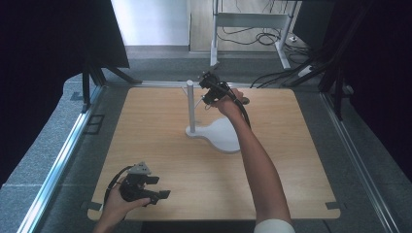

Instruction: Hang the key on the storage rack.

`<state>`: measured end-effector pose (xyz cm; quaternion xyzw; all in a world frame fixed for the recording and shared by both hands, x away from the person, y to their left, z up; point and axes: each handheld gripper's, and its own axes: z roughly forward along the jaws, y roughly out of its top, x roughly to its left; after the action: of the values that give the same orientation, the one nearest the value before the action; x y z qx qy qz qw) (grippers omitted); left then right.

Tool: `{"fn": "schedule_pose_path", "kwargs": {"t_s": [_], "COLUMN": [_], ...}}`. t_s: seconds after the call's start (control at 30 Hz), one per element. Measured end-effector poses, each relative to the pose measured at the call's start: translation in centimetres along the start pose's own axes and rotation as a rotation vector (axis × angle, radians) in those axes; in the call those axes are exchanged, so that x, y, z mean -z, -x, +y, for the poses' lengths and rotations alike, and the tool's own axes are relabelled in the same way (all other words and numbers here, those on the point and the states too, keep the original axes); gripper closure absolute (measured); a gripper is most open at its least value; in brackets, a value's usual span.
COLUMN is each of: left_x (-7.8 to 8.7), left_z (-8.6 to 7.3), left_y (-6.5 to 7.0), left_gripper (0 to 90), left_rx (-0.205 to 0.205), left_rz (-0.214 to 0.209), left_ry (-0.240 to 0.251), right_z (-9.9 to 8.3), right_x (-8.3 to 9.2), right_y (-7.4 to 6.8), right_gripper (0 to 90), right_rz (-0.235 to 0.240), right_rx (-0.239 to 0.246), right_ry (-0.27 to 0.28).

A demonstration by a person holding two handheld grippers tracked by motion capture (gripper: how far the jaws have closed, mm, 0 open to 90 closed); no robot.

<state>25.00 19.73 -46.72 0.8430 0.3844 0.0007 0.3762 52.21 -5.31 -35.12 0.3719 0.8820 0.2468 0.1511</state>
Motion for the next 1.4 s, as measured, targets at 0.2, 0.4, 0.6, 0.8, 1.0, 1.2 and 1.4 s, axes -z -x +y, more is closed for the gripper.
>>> {"fn": "schedule_pose_path", "kwargs": {"t_s": [0.2, 0.4, 0.6, 0.8, 1.0, 1.2, 1.4], "left_x": [-0.1, -0.1, -0.2, -0.3, -0.5, -0.7, -0.8], "left_z": [0.0, 0.0, 0.0, 0.0, 0.0, 0.1, 0.1], "left_y": [0.0, 0.0, 0.1, 0.1, 0.1, 0.3, 0.3], "left_gripper": [26.1, 26.2, 26.1, 26.2, 26.1, 26.1, 26.2], "left_rx": [0.006, 0.005, 0.004, -0.001, -0.001, -0.006, -0.005], "left_rz": [0.0, -0.001, -0.001, 0.0, -0.002, -0.002, 0.001], "left_ry": [-0.001, 0.001, -0.002, -0.005, -0.012, -0.02, -0.021], "right_z": [0.1, 0.2, 0.3, -0.1, -0.8, -2.1, -4.8], "right_x": [0.2, 0.3, 0.5, 0.4, 1.5, 2.3, 3.0], "right_y": [0.0, -0.3, -1.0, -1.9, -2.3, -2.3, -2.1], "right_gripper": [84.6, 84.2, 84.1, 79.0, 74.2, 66.4, 60.5], "right_rz": [-0.004, -0.011, -0.027, 0.009, 0.025, 0.04, 0.071], "right_rx": [0.002, 0.008, 0.024, 0.042, 0.055, 0.053, 0.054], "right_ry": [0.013, 0.016, 0.016, 0.015, 0.045, 0.057, 0.086]}}
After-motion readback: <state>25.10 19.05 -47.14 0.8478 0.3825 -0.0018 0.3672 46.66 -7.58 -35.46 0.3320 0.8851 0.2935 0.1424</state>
